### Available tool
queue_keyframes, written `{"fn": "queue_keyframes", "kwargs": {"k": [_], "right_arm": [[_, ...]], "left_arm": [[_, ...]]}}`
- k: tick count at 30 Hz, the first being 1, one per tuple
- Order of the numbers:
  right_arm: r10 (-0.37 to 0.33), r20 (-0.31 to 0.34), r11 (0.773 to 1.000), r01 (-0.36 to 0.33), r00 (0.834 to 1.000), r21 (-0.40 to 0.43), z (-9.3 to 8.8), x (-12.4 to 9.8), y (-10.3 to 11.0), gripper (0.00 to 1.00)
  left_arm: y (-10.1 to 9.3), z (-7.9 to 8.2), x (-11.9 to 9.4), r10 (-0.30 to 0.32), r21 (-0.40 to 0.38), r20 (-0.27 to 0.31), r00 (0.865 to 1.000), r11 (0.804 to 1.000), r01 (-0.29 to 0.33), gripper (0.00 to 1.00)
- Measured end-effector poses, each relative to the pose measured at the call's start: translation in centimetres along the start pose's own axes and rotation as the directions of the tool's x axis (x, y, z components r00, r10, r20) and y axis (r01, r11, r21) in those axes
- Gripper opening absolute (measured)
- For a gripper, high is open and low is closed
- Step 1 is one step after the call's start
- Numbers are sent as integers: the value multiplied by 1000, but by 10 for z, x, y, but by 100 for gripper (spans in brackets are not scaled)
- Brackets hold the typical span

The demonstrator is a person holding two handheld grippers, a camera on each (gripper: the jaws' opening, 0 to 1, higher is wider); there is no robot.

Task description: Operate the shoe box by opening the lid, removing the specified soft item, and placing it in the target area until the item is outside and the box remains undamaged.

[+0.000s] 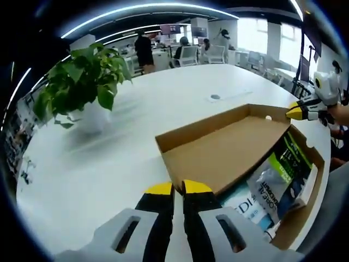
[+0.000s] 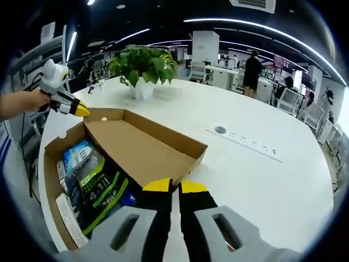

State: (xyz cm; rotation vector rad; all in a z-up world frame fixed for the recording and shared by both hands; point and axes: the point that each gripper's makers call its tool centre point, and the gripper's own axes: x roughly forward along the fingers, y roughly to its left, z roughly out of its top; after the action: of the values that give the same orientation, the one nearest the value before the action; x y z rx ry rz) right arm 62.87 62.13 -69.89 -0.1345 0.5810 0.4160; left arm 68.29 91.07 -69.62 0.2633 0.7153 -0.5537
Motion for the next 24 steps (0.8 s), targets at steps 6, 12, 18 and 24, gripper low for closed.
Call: {"fn": "queue_keyframes", "kwargs": {"k": [6,12,18,24], "right_arm": [[6,0,999,-6,1000,51,1,0,0,2],[21,5,990,-22,1000,139,2,-4,-1,3],[20,33,988,-25,999,155,8,-14,-4,4],[35,70,987,-45,997,154,18,-29,-1,4]], "left_arm": [[-4,0,-1,7,4,-6,1000,1000,-7,2],[-1,1,-5,-3,-27,14,1000,1000,4,3],[-4,0,-9,-10,-43,24,1000,999,11,5],[-8,7,-17,-5,-50,45,999,999,8,13]]}}
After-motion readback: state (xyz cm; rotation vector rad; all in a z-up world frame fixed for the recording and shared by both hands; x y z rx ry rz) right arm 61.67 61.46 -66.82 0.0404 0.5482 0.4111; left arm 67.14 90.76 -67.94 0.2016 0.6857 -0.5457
